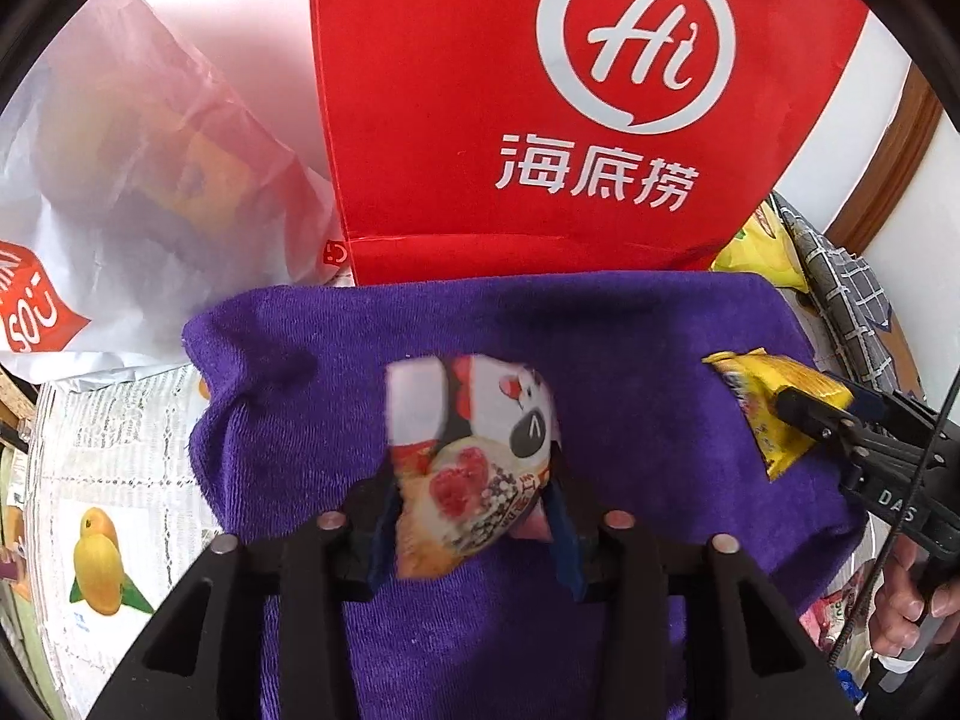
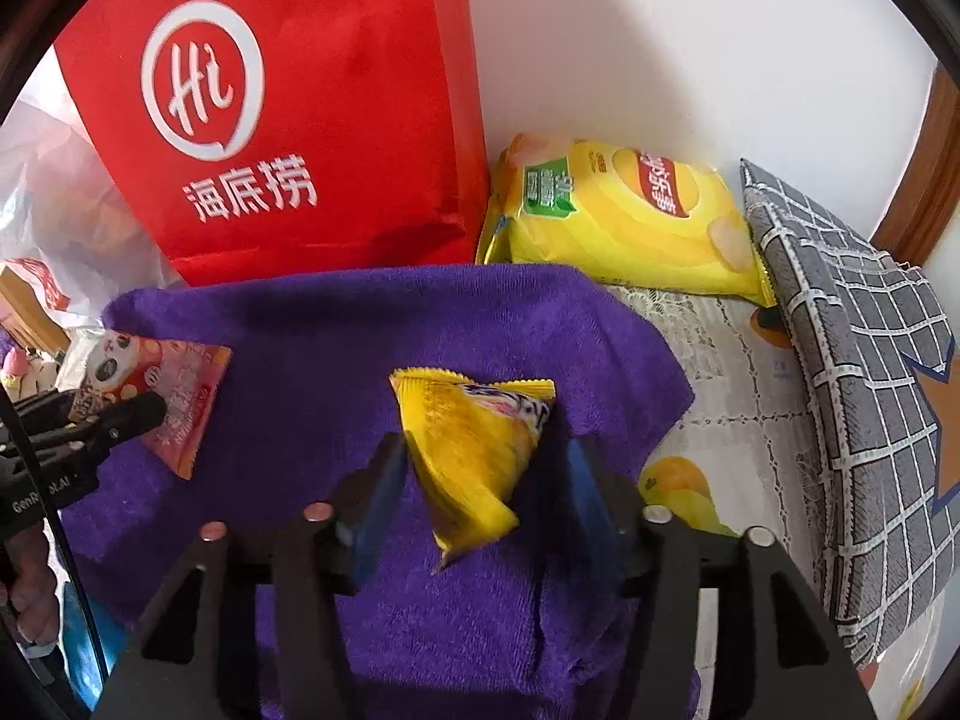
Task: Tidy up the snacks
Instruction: 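Open both tools to release the snacks on the towel and withdraw, then reach the right tool toward the pink-white strawberry packet and grasp it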
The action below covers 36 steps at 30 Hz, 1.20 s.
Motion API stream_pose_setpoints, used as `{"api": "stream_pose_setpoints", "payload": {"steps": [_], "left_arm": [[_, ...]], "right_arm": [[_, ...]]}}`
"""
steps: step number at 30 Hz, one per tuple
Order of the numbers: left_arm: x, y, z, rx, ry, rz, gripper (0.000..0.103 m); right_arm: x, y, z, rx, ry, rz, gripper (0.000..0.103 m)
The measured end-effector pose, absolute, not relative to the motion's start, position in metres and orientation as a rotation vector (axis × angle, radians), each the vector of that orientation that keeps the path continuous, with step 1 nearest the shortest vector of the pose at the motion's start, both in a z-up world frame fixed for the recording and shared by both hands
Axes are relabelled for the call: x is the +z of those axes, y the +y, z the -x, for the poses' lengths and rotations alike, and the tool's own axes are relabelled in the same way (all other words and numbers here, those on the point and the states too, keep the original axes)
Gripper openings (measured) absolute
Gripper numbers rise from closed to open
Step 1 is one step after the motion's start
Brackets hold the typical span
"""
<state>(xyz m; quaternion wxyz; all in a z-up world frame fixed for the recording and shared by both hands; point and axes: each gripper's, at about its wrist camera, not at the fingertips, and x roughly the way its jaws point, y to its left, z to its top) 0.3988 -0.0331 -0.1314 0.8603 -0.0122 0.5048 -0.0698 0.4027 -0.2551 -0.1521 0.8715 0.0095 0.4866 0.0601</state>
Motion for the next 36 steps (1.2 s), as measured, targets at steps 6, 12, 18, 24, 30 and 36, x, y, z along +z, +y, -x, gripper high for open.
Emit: {"api": "stream_pose_setpoints", "payload": {"steps": [6, 12, 18, 24, 30, 36], "left_arm": [[-0.111, -0.034, -0.377, -0.127, 1.034, -0.006, 0.072], [-0.080, -0.039, -0.339, -0.105, 0.982, -0.057, 0.081], [-0.052, -0.045, -0.293, -0.081, 0.941, -0.079, 0.091], [-0.040, -0.049, -0.245, -0.028, 0.926, -0.062, 0.094], [-0.041, -0.045, -0.198, -0.072, 0.917, -0.017, 0.094], [-0.053, -0.041, -0.167, -0.077, 0.950, -0.017, 0.094]], "right_arm": [[-0.126, -0.258, -0.381, 0.101, 0.983, -0.007, 0.072], [-0.098, -0.269, -0.341, 0.028, 0.951, -0.009, 0.086], [-0.071, -0.277, -0.291, -0.064, 0.902, 0.046, 0.092], [-0.055, -0.290, -0.234, -0.089, 0.864, 0.025, 0.096], [-0.055, -0.300, -0.179, -0.132, 0.818, 0.051, 0.096], [-0.081, -0.315, -0.146, -0.068, 0.870, -0.058, 0.093]]}}
